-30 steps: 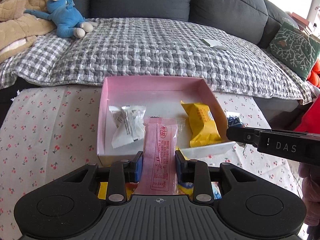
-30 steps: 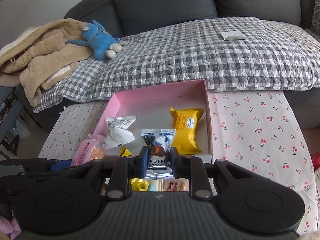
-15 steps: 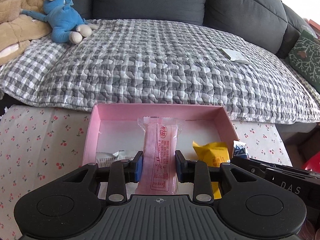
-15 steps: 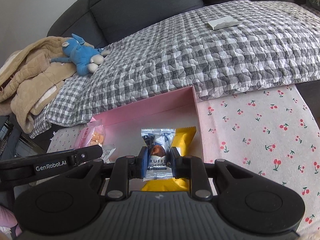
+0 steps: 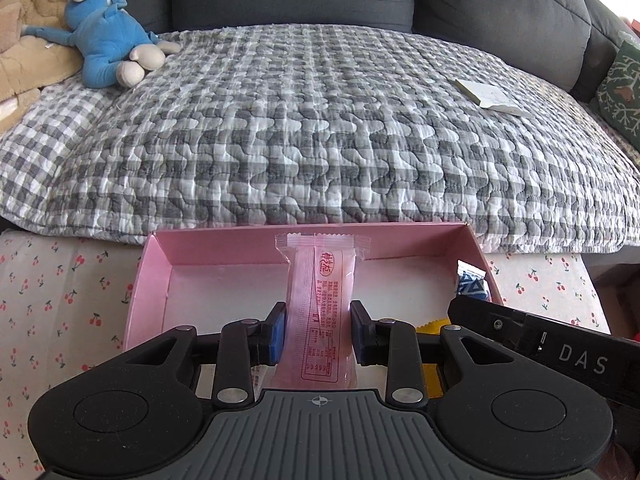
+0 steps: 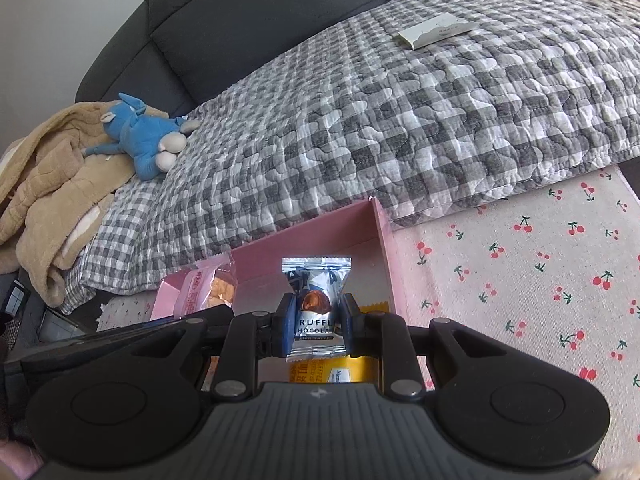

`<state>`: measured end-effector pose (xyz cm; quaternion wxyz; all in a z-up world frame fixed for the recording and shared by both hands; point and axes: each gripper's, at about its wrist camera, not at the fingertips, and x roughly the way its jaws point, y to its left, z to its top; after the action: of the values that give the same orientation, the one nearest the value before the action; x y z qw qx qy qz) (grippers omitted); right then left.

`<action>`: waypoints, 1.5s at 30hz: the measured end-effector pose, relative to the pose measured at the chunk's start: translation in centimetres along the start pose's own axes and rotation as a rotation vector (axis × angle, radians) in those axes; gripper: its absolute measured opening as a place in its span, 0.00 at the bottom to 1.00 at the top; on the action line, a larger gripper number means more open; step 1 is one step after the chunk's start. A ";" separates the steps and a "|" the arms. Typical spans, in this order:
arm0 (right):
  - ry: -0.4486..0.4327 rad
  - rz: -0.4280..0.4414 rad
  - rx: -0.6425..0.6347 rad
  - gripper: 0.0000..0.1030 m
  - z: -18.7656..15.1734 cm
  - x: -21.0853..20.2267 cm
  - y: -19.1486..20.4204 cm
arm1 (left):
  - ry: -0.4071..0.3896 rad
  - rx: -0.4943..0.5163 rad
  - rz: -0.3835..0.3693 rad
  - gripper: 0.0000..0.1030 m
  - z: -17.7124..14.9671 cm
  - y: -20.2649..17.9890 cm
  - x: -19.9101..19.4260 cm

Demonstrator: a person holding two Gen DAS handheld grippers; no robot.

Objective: Organize snacks
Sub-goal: 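Carry the pink bar into the box and release while the right tool drops the truffle packet there, then withdraw both tools from the box back over the snack pile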

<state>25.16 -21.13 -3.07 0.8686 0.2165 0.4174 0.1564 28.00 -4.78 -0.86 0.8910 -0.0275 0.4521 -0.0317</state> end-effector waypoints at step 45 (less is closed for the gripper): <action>-0.030 -0.070 -0.166 0.89 -6.3 -10.2 5.8 | -0.035 -0.009 -0.063 0.88 -8.5 4.5 -10.4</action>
<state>13.46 -19.25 3.04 0.8947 0.1313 0.3972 0.1567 15.11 0.42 2.14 0.8971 -0.0466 0.4356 -0.0572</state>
